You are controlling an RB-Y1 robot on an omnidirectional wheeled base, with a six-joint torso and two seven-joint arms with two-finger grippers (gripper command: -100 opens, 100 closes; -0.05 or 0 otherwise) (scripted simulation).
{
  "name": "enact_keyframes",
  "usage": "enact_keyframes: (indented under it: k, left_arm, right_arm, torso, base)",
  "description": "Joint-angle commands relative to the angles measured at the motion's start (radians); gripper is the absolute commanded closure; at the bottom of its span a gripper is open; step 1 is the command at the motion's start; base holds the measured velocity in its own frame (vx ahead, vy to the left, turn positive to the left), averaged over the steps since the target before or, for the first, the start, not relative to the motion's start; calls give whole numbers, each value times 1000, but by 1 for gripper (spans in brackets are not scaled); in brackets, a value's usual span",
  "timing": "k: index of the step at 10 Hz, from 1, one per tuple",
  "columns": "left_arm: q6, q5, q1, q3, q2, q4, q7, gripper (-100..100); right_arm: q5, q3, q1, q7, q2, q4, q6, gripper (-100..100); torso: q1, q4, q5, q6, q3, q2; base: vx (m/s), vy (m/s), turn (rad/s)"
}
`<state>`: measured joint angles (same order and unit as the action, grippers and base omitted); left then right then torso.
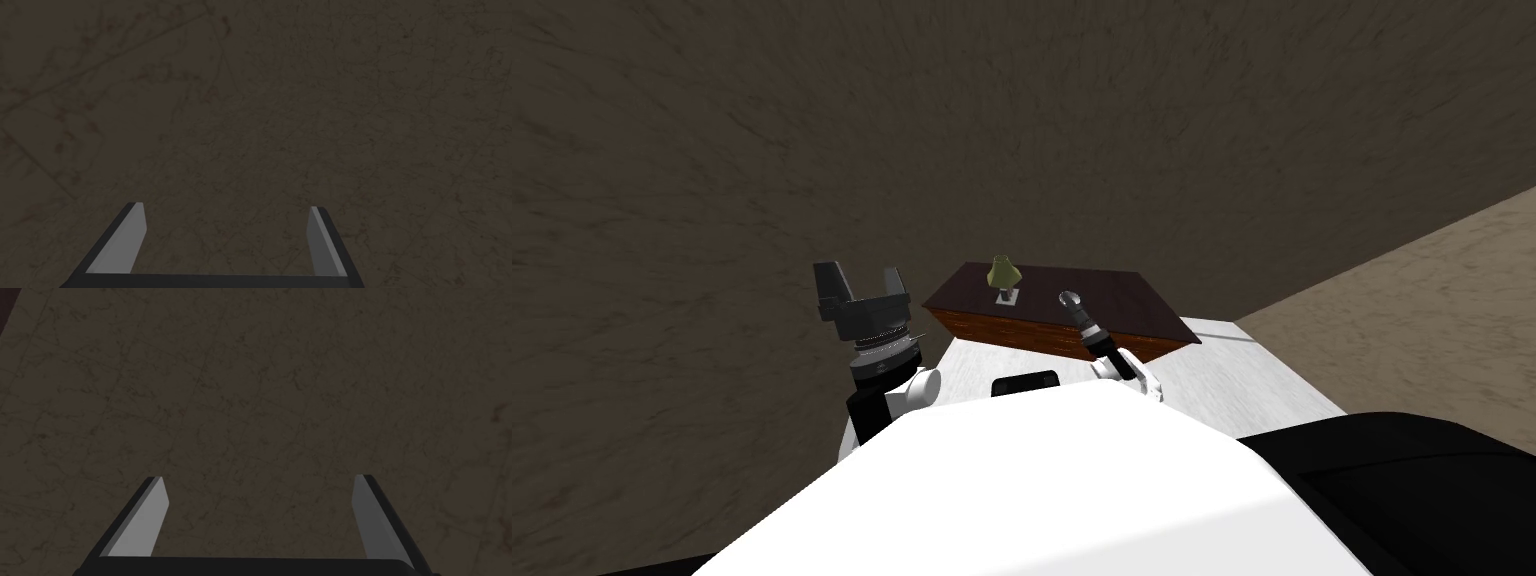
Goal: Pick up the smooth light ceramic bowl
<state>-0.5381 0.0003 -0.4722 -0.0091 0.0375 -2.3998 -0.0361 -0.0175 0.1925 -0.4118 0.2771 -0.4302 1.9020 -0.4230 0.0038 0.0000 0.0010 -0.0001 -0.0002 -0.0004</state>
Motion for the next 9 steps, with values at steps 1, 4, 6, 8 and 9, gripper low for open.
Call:
enact_keyframes:
  k: [1,4,6,8,9]
  left_arm:
    - [0,0,0,0,0,0,0,0]
    - [0,0,0,0,0,0,0,0]
    - [0,0,0,0,0,0,0,0]
    - [0,0,0,0,0,0,0,0]
    - [0,0,0,0,0,0,0,0]
  right_arm:
    - [36,27,16,32,-46,-50,30,-100]
    - [61,43,26,52,-79,-131,42,-100]
    - [88,60,38,72,-112,-188,54,-100]
    - [116,78,50,92,-144,-237,67,-100]
    - [116,78,50,92,-144,-246,67,-100]
  torso:
    - [0,0,0,0,0,0]
    - [0,0,0,0,0,-1]
    - [0,0,0,0,0,0]
    - [-1,0,0,0,-1,-2]
    - [-1,0,0,0,-1,-2]
  base:
    - [19,92,123]
    - [14,63,66]
    - [15,60,78]
    - [34,46,89]
    - [14,15,-7]
